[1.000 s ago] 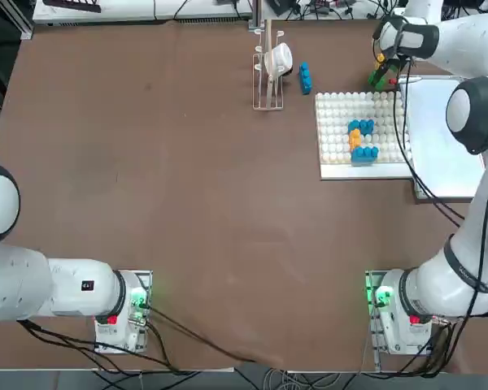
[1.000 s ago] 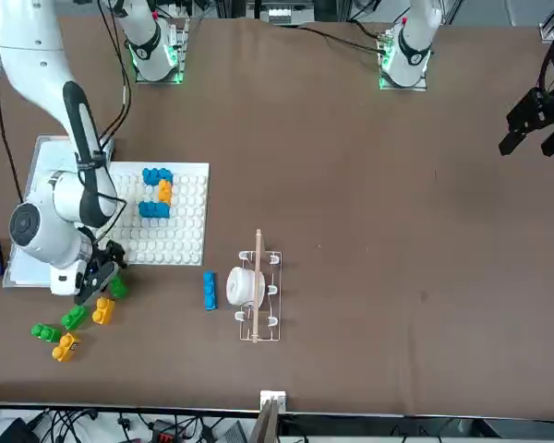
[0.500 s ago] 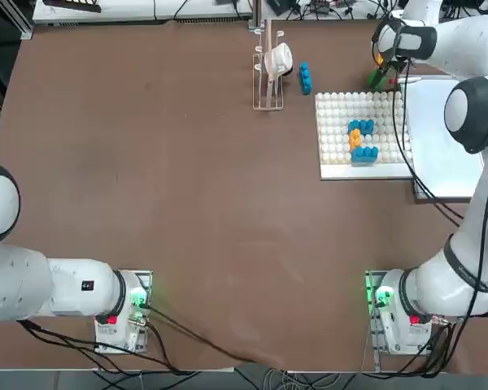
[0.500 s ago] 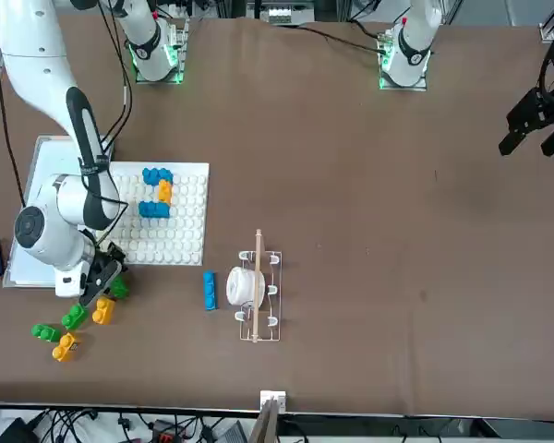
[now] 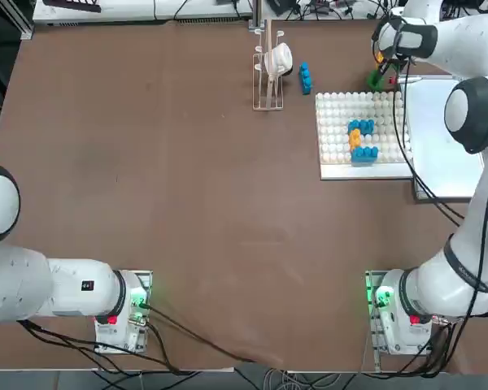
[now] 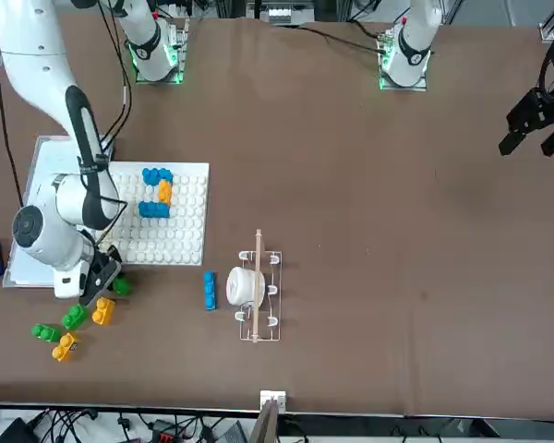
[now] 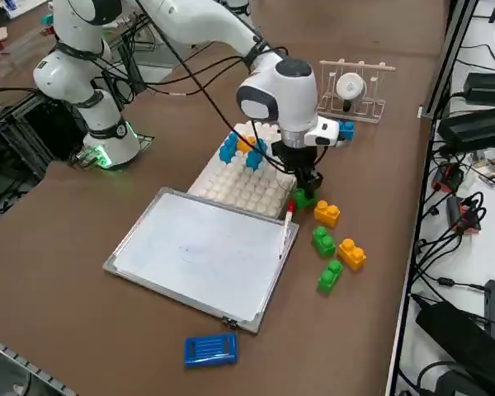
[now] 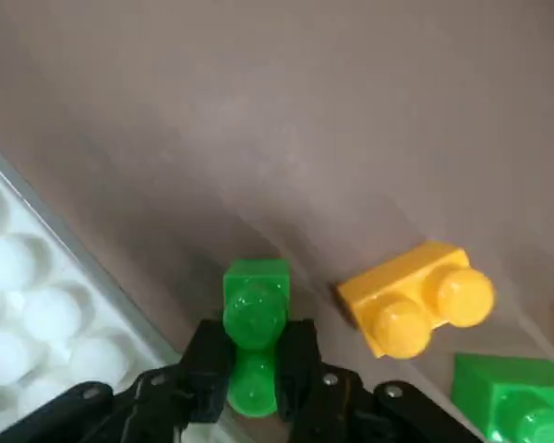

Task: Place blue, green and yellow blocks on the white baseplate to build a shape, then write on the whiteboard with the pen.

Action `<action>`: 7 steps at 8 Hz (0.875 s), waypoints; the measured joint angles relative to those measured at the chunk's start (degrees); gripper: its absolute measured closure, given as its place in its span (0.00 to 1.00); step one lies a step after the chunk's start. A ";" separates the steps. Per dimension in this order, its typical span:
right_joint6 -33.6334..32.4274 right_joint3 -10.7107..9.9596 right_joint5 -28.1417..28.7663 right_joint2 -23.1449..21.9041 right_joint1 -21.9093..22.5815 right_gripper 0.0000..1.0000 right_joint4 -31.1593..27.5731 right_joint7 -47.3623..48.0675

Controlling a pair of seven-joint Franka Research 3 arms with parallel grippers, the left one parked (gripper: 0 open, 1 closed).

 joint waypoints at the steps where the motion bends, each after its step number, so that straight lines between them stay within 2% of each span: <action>1: 0.06 0.00 -0.18 0.06 0.00 0.72 0.02 -0.35; 5: -2.03 0.02 -0.69 -0.52 0.20 0.72 3.37 -0.48; 7: -9.94 0.17 -0.68 -3.65 0.98 0.72 3.99 5.69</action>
